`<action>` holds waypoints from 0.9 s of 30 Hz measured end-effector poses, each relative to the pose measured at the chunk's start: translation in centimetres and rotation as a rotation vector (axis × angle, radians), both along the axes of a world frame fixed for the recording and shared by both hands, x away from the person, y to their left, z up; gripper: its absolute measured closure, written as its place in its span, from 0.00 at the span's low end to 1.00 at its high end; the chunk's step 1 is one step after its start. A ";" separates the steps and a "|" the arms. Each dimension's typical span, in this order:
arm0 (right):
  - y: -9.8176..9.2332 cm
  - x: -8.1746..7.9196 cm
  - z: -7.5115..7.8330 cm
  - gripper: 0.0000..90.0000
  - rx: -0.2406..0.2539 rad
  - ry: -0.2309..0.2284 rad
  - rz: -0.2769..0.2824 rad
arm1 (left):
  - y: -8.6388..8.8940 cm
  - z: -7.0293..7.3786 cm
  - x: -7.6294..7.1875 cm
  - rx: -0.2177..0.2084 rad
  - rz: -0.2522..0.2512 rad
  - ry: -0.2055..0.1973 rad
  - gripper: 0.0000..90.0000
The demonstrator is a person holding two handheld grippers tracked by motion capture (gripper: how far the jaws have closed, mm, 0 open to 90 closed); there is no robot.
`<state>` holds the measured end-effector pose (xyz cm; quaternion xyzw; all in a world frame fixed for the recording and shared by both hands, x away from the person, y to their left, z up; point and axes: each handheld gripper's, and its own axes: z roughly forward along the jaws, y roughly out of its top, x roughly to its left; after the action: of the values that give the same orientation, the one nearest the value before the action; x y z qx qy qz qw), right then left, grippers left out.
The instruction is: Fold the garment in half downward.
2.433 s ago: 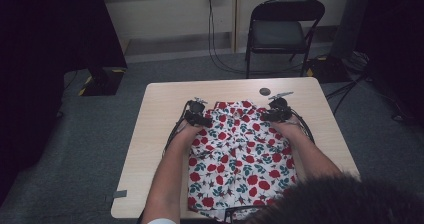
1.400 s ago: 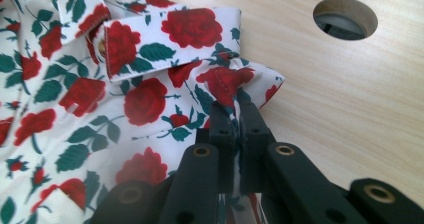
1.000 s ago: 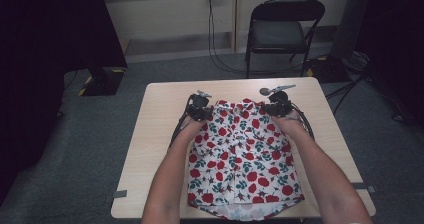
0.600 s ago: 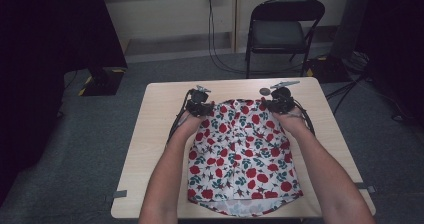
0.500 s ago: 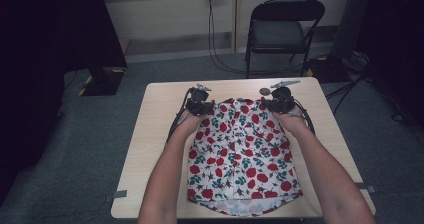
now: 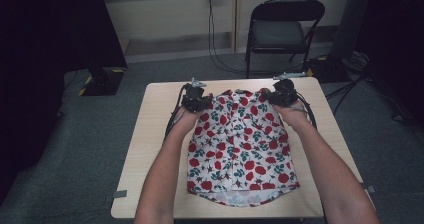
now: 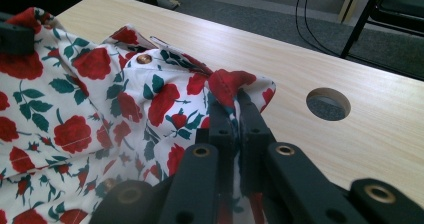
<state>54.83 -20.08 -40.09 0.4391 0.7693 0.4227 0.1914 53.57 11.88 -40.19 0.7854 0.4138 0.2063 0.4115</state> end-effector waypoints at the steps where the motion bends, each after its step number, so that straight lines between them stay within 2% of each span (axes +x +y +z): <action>1: 0.0 -0.1 0.1 0.97 -0.008 0.001 -0.001 | 0.0 0.1 -0.1 0.003 -0.003 -0.005 0.95; 8: 0.2 -1.0 0.2 0.97 -0.024 0.002 -0.007 | 0.2 0.7 -1.1 0.004 -0.008 -0.014 0.95; 13: 0.3 -2.0 0.6 0.97 -0.017 -0.008 0.005 | 0.5 0.8 -2.1 -0.004 -0.001 -0.026 0.95; 21: 0.9 -4.1 0.6 0.97 -0.055 -0.007 0.040 | 1.4 -0.2 -4.2 -0.025 -0.002 -0.031 0.95; 27: 0.9 -6.0 0.3 0.97 -0.038 -0.011 0.053 | 1.8 -0.8 -6.1 -0.034 -0.021 -0.029 0.95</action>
<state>48.84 -19.13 -39.75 0.4125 0.7876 0.4153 0.1926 47.48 13.71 -41.04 0.7794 0.4030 0.2064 0.4330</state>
